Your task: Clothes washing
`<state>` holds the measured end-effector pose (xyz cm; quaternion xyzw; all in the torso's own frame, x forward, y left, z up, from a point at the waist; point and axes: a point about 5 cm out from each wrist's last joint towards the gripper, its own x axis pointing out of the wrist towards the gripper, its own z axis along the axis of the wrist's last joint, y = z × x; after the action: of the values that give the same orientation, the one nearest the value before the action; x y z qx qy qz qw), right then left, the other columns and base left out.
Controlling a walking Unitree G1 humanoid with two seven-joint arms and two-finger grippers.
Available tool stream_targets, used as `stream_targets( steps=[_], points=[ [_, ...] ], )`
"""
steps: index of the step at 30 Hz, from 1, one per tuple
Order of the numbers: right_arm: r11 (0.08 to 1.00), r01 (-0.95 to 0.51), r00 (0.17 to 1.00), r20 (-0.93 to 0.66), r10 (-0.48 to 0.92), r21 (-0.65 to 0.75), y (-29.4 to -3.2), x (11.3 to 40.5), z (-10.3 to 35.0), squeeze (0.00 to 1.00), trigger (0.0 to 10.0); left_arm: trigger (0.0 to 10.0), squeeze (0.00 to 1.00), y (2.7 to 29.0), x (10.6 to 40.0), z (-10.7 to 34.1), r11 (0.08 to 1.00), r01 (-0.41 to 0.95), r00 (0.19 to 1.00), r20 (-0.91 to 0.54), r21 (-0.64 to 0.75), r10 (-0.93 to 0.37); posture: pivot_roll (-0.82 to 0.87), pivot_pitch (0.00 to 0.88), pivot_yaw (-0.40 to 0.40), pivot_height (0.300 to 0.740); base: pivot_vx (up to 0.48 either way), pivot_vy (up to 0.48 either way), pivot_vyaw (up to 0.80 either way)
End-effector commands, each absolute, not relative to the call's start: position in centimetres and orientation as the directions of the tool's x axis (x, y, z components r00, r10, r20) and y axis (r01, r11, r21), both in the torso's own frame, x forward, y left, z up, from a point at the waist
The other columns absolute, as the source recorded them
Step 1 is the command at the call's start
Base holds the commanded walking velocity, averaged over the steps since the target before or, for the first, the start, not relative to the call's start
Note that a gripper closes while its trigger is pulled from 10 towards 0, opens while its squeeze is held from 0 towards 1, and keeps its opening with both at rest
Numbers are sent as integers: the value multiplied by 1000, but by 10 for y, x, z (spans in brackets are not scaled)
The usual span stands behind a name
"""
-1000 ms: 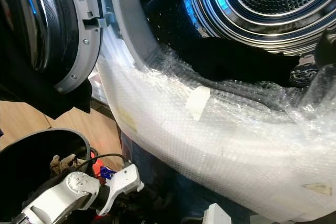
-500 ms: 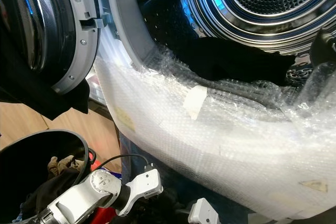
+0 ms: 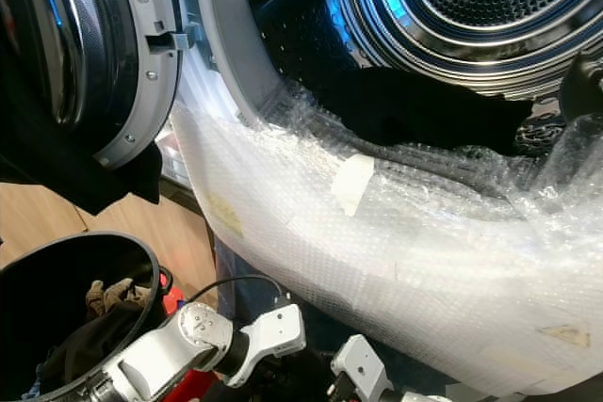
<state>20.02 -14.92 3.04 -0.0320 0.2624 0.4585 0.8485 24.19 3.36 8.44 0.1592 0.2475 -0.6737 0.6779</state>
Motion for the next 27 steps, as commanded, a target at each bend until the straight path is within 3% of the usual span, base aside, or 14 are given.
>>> stream_targets(
  steps=[1,5,20,23,26,27],
  points=[
    [581,-792,442,-478,759,190,-153,199,34,0,10000,0,0,13,233,96,-65,994,-100,-480,-89,-871,-92,8,-53,740,0,0,0],
    [505,-828,339,-500,797,244,-155,185,34,0,10000,0,0,7,235,101,-64,995,-92,-464,-75,-881,-99,23,-57,740,0,0,0],
    [512,-834,336,-548,766,204,-156,189,31,0,10000,0,0,4,242,103,-57,998,-65,-474,-32,-878,-91,23,-59,740,0,0,0],
    [599,-714,344,-564,751,362,-139,199,15,0,10000,0,0,-12,248,136,-14,999,5,-371,50,-929,-68,59,-55,740,0,0,0],
    [635,-671,368,-571,734,383,-139,204,10,0,10000,0,0,-13,247,141,-14,998,9,-352,64,-936,-61,60,-45,740,0,0,0],
    [629,-635,373,-535,758,449,-136,205,10,0,10000,0,0,-15,245,149,-13,997,11,-323,75,-946,-59,61,-45,740,0,0,0]
  ],
)
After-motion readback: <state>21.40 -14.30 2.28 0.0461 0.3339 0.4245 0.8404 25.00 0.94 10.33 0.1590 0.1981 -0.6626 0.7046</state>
